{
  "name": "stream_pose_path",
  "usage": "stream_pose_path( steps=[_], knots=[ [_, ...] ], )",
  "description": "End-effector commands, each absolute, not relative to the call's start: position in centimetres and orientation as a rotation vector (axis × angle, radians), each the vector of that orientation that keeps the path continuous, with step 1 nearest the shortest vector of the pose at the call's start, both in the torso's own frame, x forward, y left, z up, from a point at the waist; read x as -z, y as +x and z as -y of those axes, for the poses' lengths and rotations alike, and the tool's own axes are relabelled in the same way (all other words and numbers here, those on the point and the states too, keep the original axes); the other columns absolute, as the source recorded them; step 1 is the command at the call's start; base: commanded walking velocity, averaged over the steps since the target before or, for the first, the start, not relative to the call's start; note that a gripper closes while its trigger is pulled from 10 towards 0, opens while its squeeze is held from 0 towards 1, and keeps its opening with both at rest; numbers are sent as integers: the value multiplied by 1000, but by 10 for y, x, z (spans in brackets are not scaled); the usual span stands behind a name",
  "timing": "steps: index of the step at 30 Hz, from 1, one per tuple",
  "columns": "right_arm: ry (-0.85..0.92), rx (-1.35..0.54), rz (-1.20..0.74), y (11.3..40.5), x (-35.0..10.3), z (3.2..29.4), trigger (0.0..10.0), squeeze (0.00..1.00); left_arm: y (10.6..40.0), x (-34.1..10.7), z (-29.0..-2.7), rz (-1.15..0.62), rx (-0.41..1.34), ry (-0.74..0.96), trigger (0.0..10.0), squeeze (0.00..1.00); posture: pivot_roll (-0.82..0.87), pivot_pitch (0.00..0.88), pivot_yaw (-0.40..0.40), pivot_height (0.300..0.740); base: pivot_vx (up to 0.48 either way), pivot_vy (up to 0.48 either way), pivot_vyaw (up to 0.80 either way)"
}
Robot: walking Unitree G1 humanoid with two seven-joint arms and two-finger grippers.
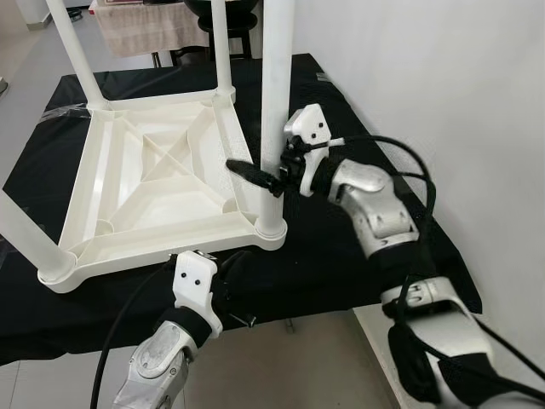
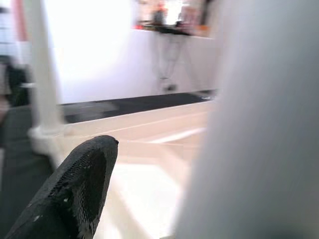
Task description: Building children table
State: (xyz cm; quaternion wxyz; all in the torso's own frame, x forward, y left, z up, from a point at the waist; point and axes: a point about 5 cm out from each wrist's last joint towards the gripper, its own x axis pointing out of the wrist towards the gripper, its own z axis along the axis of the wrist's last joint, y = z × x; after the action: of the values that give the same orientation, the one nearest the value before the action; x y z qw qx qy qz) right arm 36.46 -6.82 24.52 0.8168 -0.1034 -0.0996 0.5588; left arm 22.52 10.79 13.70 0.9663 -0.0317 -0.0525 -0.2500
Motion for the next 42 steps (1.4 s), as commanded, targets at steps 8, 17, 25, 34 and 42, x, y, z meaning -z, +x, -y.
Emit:
stream_pose_path(
  steps=[8,17,25,34,42],
  knots=[
    [-174,-1345,149,373,-246,63,0,0,225,-134,-108,95,503,-60,10000,0,80,103,-28,740,0,0,0],
    [-199,-1261,96,379,-231,70,0,0,224,-135,-107,97,500,-61,10000,0,81,111,-33,740,0,0,0],
    [-213,-681,-58,390,-177,115,0,0,223,-136,-109,98,500,-61,10000,0,77,122,-21,740,0,0,0],
    [-121,-366,-157,344,-138,109,0,0,224,-135,-112,95,499,-59,10000,0,72,127,-10,740,0,0,0],
    [-141,-408,-100,354,-152,79,10000,0,227,-132,-113,89,501,-59,10000,0,81,111,-15,740,0,0,0]
  ],
)
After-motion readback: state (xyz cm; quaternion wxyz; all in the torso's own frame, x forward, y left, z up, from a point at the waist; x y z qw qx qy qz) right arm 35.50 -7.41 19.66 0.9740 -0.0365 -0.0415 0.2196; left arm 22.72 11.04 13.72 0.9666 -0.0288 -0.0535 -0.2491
